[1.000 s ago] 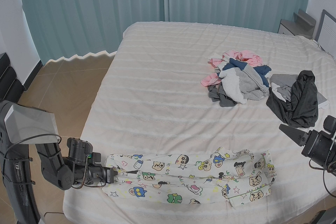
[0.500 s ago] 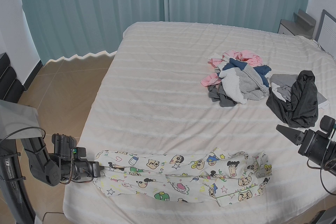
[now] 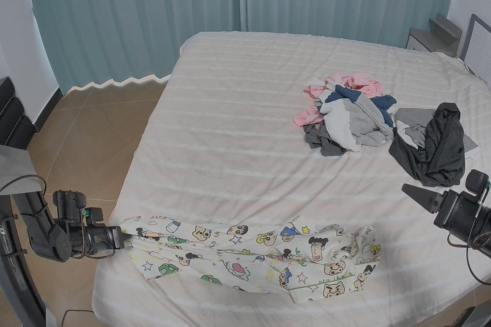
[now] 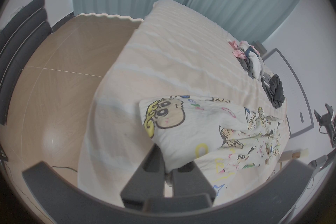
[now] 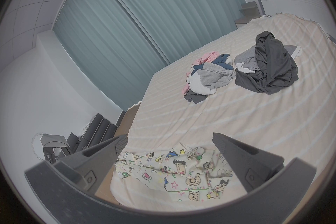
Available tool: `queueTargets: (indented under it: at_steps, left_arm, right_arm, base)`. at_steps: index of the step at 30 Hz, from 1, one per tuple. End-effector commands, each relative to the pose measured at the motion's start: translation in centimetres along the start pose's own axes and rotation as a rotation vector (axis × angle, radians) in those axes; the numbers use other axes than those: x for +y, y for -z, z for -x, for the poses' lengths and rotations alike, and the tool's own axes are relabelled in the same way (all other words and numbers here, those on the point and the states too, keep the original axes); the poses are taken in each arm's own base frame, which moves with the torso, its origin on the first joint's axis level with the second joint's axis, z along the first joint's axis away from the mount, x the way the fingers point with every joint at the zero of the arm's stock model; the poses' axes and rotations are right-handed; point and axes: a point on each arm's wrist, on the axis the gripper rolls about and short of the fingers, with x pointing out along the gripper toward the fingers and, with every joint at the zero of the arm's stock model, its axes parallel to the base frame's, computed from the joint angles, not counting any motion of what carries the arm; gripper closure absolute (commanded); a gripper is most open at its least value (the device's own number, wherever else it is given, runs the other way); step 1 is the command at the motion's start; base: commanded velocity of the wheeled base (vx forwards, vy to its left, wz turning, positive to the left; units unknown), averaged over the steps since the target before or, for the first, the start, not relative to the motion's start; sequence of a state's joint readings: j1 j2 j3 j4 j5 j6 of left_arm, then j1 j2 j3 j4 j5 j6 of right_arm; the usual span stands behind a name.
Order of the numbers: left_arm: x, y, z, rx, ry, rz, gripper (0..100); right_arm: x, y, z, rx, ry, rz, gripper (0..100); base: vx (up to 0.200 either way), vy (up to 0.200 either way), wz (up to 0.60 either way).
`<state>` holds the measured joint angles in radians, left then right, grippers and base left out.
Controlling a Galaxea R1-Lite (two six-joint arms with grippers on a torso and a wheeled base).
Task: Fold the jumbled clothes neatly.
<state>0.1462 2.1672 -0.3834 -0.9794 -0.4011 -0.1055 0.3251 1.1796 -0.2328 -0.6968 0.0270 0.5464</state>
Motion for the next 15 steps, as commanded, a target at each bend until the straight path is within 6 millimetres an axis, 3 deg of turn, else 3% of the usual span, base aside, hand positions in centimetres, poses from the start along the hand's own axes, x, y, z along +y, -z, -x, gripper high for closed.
queueTargets:
  at_steps: [1,11,15]
  left_arm:
    - [1.4,-1.1,0.7,-0.058,-0.030,0.024,100]
    - [4.6,-4.1,3.4,-0.093,-0.033,0.120,100]
    - [6.5,-6.4,5.3,-0.127,-0.045,0.167,100]
  right_arm:
    - [-0.1,0.1,-0.1,0.007,0.003,-0.001,0]
    - [-0.1,0.1,-0.1,0.007,0.005,-0.002,0]
    - [-0.1,0.1,-0.1,0.007,0.003,-0.001,0]
  base:
    - [0.000,0.000,0.00]
    - [0.000,0.000,0.00]
    - [0.000,0.000,0.00]
